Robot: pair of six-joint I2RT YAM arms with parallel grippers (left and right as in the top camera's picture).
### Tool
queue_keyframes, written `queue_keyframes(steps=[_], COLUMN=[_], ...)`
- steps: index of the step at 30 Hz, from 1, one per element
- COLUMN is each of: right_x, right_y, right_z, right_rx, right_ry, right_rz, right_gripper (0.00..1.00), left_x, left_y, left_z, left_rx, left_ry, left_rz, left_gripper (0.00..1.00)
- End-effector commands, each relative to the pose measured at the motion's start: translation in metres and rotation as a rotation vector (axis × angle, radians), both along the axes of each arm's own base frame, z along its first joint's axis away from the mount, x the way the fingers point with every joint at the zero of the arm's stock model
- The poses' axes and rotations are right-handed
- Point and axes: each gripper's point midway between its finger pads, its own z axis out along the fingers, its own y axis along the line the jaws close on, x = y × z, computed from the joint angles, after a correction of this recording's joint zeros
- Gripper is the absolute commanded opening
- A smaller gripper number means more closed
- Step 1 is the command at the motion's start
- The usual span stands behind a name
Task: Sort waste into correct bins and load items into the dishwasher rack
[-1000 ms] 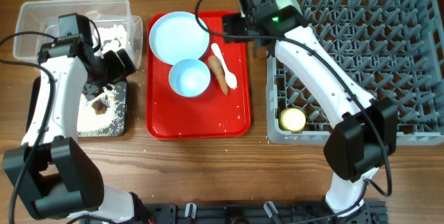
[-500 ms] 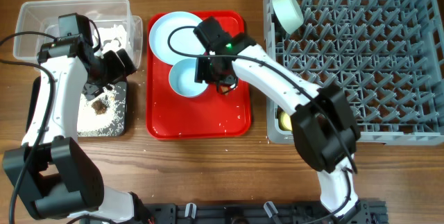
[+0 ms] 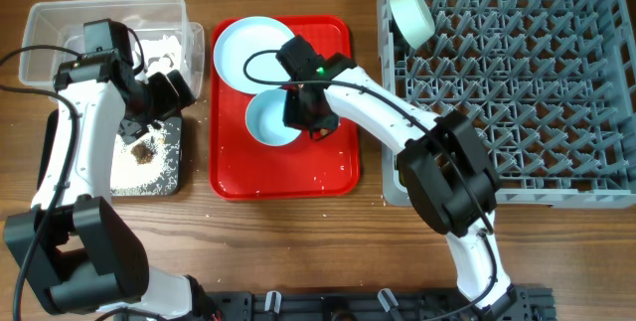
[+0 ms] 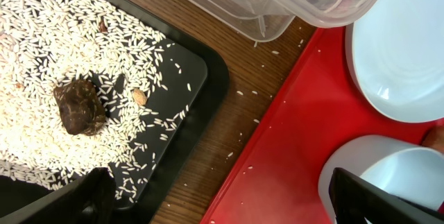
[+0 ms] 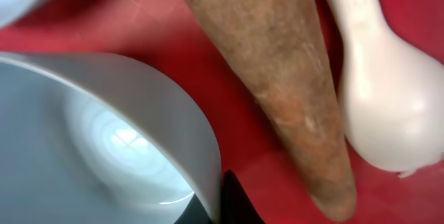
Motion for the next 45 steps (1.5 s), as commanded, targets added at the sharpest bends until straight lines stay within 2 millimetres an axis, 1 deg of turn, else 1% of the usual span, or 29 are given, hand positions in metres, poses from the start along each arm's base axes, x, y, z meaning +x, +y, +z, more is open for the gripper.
queue_keyframes(steps=[1, 2, 6, 7, 8, 9, 10, 12, 13, 14, 15, 18, 21, 23, 25, 26, 28, 31, 33, 36, 39, 40, 42, 44, 45], right_x=[0.025, 0.033, 0.062, 0.067, 0.071, 0.070, 0.064, 0.054, 0.050, 0.048, 0.050, 0.060, 0.072, 0.081, 0.084, 0.085, 0.087, 0.086, 0.085, 0.083, 0.080, 0.077, 0.072, 0.063, 0.060], right_y=[-0.023, -0.041, -0.130, -0.151, -0.178, -0.195, -0.240, -0.274, -0.285, -0.290, -0.291, -0.286, -0.280, -0.277, -0.279, -0.280, -0.278, -0.273, -0.272, -0.268, -0.263, -0.261, -0.252, -0.240, -0.235], right_z=[0.064, 0.087, 0.180, 0.203, 0.230, 0.245, 0.282, 0.308, 0.316, 0.319, 0.316, 0.297, 0.269, 0.244, 0.226, 0.219, 0.199, 0.163, 0.150, 0.144, 0.144, 0.143, 0.141, 0.137, 0.135], right_rx=[-0.007, -0.039, -0.237, -0.292, -0.383, -0.452, -0.691, -0.974, -1.096, -1.176, -1.227, -1.260, -1.327, -1.392, -1.479, -1.496, -1.506, -1.442, -1.421, -1.394, -1.396, -1.395, -1.382, -1.363, -1.353], right_ry=[-0.142, -0.197, -0.473, -0.554, -0.638, -0.683, -0.774, -0.790, -0.772, -0.750, -0.721, -0.663, -0.560, -0.468, -0.393, -0.368, -0.312, -0.235, -0.218, -0.219, -0.212, -0.205, -0.194, -0.175, -0.171], right_rz=[0.025, 0.007, -0.136, -0.154, -0.182, -0.207, -0.248, -0.216, -0.184, -0.155, -0.110, -0.021, 0.137, 0.253, 0.307, 0.327, 0.382, 0.458, 0.460, 0.461, 0.488, 0.505, 0.548, 0.604, 0.624], right_gripper=[0.04, 0.04, 0.04, 0.04, 0.04, 0.04, 0.04, 0.04, 0.04, 0.04, 0.04, 0.04, 0.04, 0.04, 0.04, 0.04, 0.04, 0.04, 0.04, 0.04, 0.04, 0.08, 0.26, 0.35, 0.36], left_x=[0.005, 0.005, 0.005, 0.005, 0.005, 0.005, 0.005, 0.005, 0.005, 0.005, 0.005, 0.005, 0.005, 0.005, 0.005, 0.005, 0.005, 0.005, 0.005, 0.005, 0.005, 0.005, 0.005, 0.005, 0.005], left_y=[0.002, 0.002, 0.002, 0.002, 0.002, 0.002, 0.002, 0.002, 0.002, 0.002, 0.002, 0.002, 0.002, 0.002, 0.002, 0.002, 0.002, 0.002, 0.002, 0.002, 0.002, 0.002, 0.002, 0.002, 0.002], left_z=[0.007, 0.007, 0.007, 0.007, 0.007, 0.007, 0.007, 0.007, 0.007, 0.007, 0.007, 0.007, 0.007, 0.007, 0.007, 0.007, 0.007, 0.007, 0.007, 0.007, 0.007, 0.007, 0.007, 0.007, 0.007], left_rx=[0.004, 0.004, 0.004, 0.004, 0.004, 0.004, 0.004, 0.004, 0.004, 0.004, 0.004, 0.004, 0.004, 0.004, 0.004, 0.004, 0.004, 0.004, 0.004, 0.004, 0.004, 0.004, 0.004, 0.004, 0.004], left_ry=[-0.025, -0.025, -0.025, -0.025, -0.025, -0.025, -0.025, -0.025, -0.025, -0.025, -0.025, -0.025, -0.025, -0.025, -0.025, -0.025, -0.025, -0.025, -0.025, -0.025, -0.025, -0.025, -0.025, -0.025, -0.025], left_rz=[-0.012, -0.012, -0.012, -0.012, -0.012, -0.012, -0.012, -0.012, -0.012, -0.012, -0.012, -0.012, -0.012, -0.012, -0.012, -0.012, -0.012, -0.012, -0.012, -0.012, -0.012, -0.012, -0.012, -0.012, -0.012], left_gripper=[1.00, 1.00, 1.00, 1.00, 1.00, 1.00, 1.00, 1.00, 1.00, 1.00, 1.00, 1.00, 1.00, 1.00, 1.00, 1.00, 1.00, 1.00, 1.00, 1.00, 1.00, 1.00, 1.00, 1.00, 1.00])
